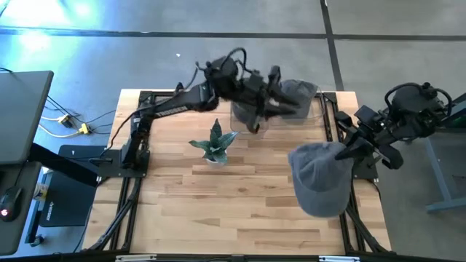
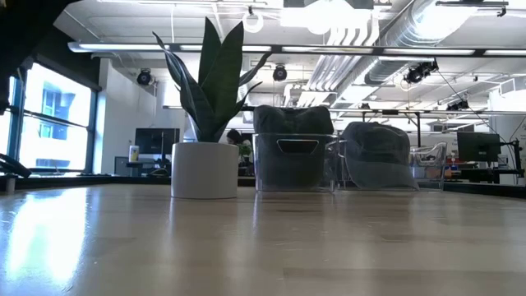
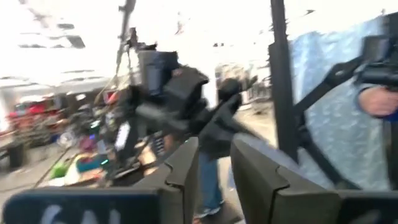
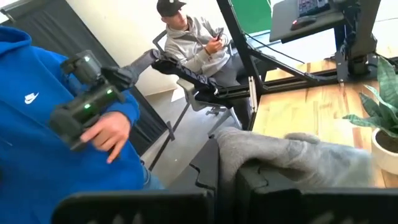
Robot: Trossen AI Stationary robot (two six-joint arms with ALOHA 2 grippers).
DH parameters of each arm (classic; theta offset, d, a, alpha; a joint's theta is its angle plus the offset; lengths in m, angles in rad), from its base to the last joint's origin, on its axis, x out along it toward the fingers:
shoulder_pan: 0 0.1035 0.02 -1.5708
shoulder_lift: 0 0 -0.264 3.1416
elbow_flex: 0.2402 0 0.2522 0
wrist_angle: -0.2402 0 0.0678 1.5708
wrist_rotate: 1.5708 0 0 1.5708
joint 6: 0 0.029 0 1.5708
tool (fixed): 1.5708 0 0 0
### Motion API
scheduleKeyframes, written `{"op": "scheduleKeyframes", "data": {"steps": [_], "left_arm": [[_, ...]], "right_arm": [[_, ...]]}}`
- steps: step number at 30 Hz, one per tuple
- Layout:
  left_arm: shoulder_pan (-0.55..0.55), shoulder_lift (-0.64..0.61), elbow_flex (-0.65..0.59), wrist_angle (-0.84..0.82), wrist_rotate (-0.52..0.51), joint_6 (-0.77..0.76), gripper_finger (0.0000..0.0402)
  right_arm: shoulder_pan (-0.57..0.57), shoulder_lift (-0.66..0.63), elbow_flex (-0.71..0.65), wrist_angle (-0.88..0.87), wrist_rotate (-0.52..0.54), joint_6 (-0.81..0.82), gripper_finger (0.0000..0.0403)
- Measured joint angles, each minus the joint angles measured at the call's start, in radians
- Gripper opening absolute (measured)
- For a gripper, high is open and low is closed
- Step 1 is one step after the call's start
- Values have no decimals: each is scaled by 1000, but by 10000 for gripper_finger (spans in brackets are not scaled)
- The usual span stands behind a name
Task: Pick & Place hat
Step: Put the gray cap into the right transparent bin
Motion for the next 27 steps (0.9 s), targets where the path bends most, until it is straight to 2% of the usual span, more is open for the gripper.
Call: {"op": "scheduleKeyframes", "data": {"steps": [3, 6, 11, 14, 18, 21, 24, 27], "left_arm": [[-40, 9, -5, 36, -10, -17, 125], [-78, 30, 1, 34, -77, -20, 179], [-114, 70, -5, 9, -167, -127, 267], [-115, 107, -5, 16, -187, -175, 299], [-118, 151, 1, 50, -128, -270, 311], [-125, 174, -5, 64, 14, -337, 310], [-140, 183, -10, 145, 139, -421, 295], [-155, 183, 1, 176, 170, -426, 265]], "right_arm": [[0, 6, 0, 8, 0, -19, 6], [0, 10, 0, 12, 1, -31, 3], [0, 22, 0, 16, 39, -55, 7], [0, 36, 0, 16, 51, -78, 4], [0, 54, 0, 16, 71, -92, 4], [-2, 56, 0, 14, 114, -92, 8], [-2, 52, 0, -2, 187, -84, 7], [-2, 41, 0, -32, 245, -83, 3]]}}
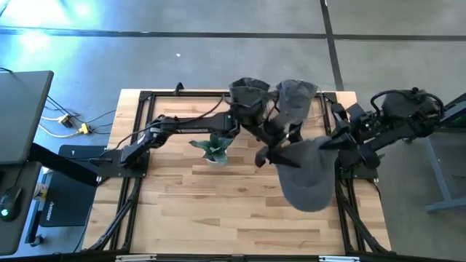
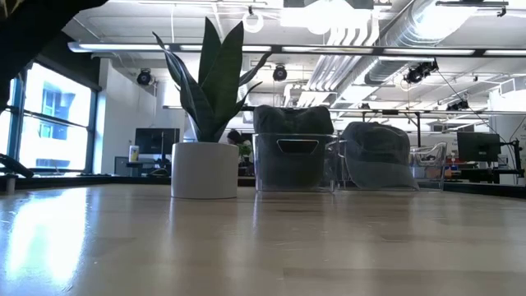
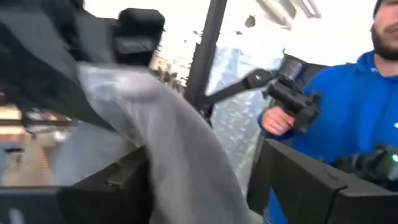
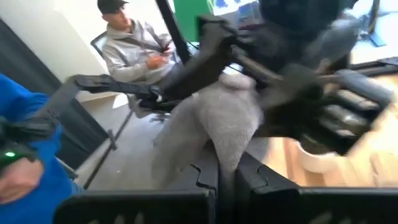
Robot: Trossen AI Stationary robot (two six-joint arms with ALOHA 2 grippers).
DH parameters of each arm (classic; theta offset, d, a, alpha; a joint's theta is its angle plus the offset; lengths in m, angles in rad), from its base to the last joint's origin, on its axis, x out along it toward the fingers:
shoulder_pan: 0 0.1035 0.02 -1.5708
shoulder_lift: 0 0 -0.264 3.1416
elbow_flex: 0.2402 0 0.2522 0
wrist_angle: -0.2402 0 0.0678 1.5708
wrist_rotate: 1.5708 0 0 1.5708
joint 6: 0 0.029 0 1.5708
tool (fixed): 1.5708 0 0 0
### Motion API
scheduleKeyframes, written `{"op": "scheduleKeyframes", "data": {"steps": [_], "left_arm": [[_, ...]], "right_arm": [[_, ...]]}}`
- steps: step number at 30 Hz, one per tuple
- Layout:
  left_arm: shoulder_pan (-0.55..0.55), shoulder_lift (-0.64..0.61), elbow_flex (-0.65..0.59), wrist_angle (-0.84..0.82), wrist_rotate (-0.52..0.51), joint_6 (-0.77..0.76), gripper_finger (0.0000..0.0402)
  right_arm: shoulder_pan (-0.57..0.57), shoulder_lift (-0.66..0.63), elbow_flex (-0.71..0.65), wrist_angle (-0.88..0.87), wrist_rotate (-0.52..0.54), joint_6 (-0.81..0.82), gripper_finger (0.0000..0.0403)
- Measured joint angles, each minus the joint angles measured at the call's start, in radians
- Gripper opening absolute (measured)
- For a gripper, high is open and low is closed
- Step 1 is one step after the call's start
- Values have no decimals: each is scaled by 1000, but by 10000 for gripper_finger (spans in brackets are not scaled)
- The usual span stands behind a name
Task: Pick & Place hat
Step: Put the gray cap into the right transparent bin
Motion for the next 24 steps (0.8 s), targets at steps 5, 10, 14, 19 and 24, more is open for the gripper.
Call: {"op": "scheduleKeyframes", "data": {"steps": [5, 10, 14, 19, 24], "left_arm": [[-9, 15, -8, 100, 51, -65, 187], [2, 8, -5, 197, 131, -107, 88], [20, -3, -7, 221, 198, -180, 14], [43, -8, -6, 220, 222, -200, 23], [60, -10, -5, 227, 222, -213, 12]], "right_arm": [[0, -10, 0, -35, 12, 36, 8], [0, -9, 0, -47, -24, 62, 5], [1, -8, 0, -38, -90, 72, 4], [0, -7, 0, -15, -185, 72, 18], [0, 3, 0, 11, -277, 42, 54]]}}
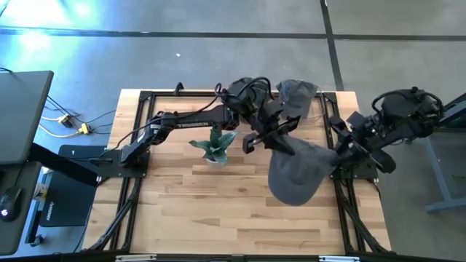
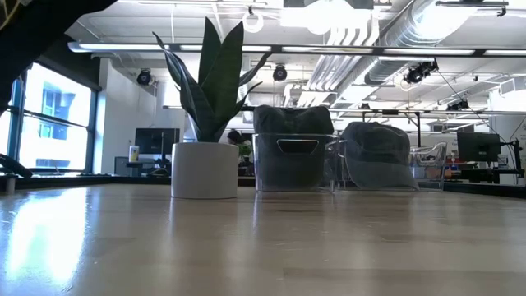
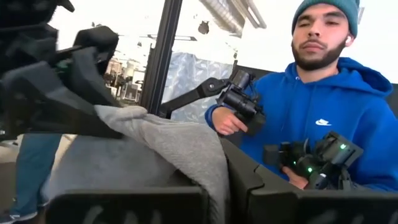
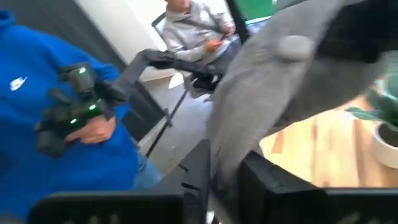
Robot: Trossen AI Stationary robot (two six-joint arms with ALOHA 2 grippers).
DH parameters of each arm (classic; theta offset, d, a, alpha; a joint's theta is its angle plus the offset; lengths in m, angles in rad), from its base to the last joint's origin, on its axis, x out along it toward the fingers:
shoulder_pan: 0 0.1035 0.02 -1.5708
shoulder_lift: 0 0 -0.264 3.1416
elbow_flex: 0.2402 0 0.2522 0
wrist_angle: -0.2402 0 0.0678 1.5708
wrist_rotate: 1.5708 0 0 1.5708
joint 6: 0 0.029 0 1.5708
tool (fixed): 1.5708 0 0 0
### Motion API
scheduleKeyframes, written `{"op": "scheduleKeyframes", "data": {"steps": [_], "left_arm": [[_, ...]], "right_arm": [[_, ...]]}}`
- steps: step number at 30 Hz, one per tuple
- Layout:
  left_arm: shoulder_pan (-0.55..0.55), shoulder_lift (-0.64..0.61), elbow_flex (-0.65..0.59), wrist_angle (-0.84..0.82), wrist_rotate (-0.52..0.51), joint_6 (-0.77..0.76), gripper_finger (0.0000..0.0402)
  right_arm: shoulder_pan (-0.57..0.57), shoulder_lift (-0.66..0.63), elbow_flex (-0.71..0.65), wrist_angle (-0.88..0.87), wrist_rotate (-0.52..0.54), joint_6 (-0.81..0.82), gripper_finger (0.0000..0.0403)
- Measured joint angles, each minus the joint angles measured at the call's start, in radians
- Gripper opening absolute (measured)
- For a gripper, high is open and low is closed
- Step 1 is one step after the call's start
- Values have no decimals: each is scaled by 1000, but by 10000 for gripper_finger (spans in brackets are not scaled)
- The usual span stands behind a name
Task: Pick & Place hat
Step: Put the gray cap into the right transparent bin
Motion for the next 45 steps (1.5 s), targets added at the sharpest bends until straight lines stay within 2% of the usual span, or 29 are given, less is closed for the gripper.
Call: {"op": "scheduleKeyframes", "data": {"steps": [9, 12, 14, 17, 22, 32, 38, 42, 45], "left_arm": [[2, 0, 0, -12, -21, -3, 7], [2, 0, 0, -51, -5, 3, 7], [2, 0, 0, -80, -3, 22, 7], [2, 0, 0, -97, 2, 39, 7], [-2, 0, 0, -97, 26, 40, 7], [-34, 0, 0, -96, 25, 42, 7], [-39, 0, 0, -109, 22, 42, 7], [-38, 0, 0, -170, 15, 64, 7], [-38, 0, 0, -230, 15, 103, 7]], "right_arm": [[-23, 67, 0, -4, -35, -93, 206], [-39, 92, 0, -19, -63, -160, 241], [-45, 100, -9, -10, -124, -193, 253], [-66, 94, -20, -8, -257, -174, 253], [-82, 47, -44, 9, -441, -16, 237], [-81, 27, -150, 139, -424, 36, 190], [-112, 47, -189, 201, -391, 77, 196], [-117, 48, -206, 229, -417, 74, 197], [-117, 44, -206, 259, -445, 101, 170]]}}
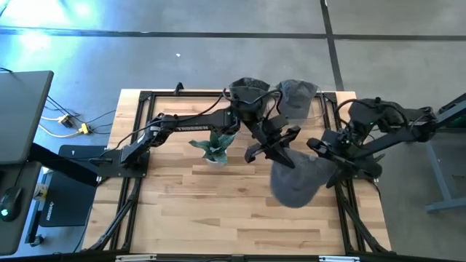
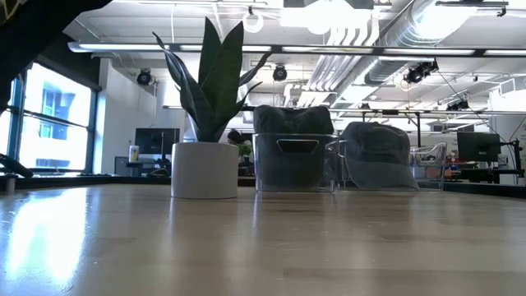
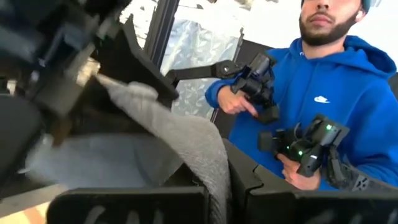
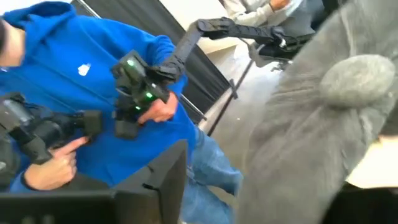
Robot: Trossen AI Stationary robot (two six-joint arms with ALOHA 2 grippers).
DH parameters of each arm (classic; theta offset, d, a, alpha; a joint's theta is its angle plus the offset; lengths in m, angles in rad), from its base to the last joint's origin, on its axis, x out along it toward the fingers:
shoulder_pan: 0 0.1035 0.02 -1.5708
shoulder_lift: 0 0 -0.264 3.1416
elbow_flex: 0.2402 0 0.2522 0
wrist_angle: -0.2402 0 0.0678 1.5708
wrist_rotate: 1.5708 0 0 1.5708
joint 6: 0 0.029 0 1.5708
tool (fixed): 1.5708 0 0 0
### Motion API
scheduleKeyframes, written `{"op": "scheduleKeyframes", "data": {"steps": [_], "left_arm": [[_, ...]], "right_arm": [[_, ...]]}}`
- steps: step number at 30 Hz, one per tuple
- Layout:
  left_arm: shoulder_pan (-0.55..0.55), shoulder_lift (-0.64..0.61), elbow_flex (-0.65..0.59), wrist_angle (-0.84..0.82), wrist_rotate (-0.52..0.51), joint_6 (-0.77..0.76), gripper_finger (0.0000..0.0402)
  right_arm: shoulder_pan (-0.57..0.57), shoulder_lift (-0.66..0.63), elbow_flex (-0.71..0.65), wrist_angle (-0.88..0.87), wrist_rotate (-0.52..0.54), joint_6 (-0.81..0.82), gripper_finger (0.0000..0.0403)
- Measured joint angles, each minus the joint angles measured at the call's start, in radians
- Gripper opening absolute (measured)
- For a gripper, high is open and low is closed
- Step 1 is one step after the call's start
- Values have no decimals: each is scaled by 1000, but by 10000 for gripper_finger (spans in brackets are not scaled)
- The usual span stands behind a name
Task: Pick & Place hat
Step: Put the gray cap into the right transparent bin
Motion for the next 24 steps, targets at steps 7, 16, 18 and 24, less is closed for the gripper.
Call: {"op": "scheduleKeyframes", "data": {"steps": [7, 16, 18, 24], "left_arm": [[-13, 0, 0, -11, 11, 9, 7], [-12, 0, 0, -24, 12, -161, 43], [-14, 0, 0, -41, 13, -207, 75], [-21, 0, 0, -110, 44, -231, 148]], "right_arm": [[-16, -11, 2, 1, 5, 91, 48], [-16, 2, 2, -16, 78, 39, 13], [-16, 2, 2, -17, 105, 14, 5], [-16, 2, 2, -59, 145, 5, 7]]}}
